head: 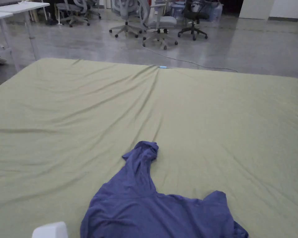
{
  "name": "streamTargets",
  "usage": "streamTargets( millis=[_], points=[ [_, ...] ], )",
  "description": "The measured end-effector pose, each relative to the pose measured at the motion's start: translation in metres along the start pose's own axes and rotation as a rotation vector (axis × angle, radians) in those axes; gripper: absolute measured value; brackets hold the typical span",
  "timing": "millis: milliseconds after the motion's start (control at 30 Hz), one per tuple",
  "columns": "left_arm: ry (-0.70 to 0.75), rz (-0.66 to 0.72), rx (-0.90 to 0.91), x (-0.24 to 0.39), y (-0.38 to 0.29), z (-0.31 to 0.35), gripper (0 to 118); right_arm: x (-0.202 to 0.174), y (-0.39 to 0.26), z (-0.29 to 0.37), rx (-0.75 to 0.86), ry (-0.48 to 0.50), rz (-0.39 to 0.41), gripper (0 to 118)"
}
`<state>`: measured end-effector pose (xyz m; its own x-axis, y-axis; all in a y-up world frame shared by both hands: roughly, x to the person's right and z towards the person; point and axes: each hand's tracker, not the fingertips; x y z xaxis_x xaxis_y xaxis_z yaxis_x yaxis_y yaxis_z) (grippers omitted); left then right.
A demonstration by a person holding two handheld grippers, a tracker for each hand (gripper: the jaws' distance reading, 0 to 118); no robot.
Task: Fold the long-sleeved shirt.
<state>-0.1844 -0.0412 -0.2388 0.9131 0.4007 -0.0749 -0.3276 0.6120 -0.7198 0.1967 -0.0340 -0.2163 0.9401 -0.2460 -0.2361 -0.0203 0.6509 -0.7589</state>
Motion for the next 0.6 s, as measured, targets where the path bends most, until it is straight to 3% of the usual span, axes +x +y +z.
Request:
streamTargets(
  millis=[33,67,167,300,367,400,433,467,500,533,567,600],
  points=[
    [0.021,0.027,-0.002,-0.008,0.016,-0.02,112,0.003,-0.001,-0.001,-0.001,0.004,-0.007,4],
    [0.039,0.032,-0.001,-0.013,0.029,-0.041,118,0.006,-0.002,-0.002,-0.005,0.007,-0.007,4],
    [0.186,0.031,0.052,-0.031,0.065,-0.102,114,0.01,-0.002,-0.003,-0.015,-0.013,-0.02,4],
    [0.31,-0.052,-0.101,-0.043,0.079,-0.182,113,0.019,-0.003,-0.004,-0.02,-0.033,-0.049,4],
    [0.309,-0.149,-0.215,-0.042,0.069,-0.212,98,0.024,0.001,-0.009,-0.028,-0.062,-0.065,4],
    [0.306,-0.205,-0.26,-0.038,0.064,-0.221,80,0.029,0.004,-0.012,-0.034,-0.081,-0.072,4],
    [0.365,-0.273,-0.213,-0.028,0.061,-0.214,80,0.033,0.008,-0.015,-0.041,-0.104,-0.081,4],
    [0.335,-0.313,-0.156,-0.023,0.058,-0.206,76,0.039,0.014,-0.02,-0.044,-0.118,-0.085,4],
    [0.314,-0.332,-0.147,-0.016,0.06,-0.202,43,0.045,0.024,-0.027,-0.04,-0.127,-0.09,4],
    [0.275,-0.322,-0.129,-0.012,0.061,-0.198,0,0.052,0.033,-0.035,-0.031,-0.13,-0.094,5],
    [0.246,-0.256,-0.101,-0.012,0.059,-0.181,0,0.062,0.048,-0.045,-0.001,-0.127,-0.11,18],
    [0.243,-0.239,-0.087,-0.011,0.06,-0.173,0,0.068,0.057,-0.052,0.021,-0.119,-0.122,60]
  ],
)
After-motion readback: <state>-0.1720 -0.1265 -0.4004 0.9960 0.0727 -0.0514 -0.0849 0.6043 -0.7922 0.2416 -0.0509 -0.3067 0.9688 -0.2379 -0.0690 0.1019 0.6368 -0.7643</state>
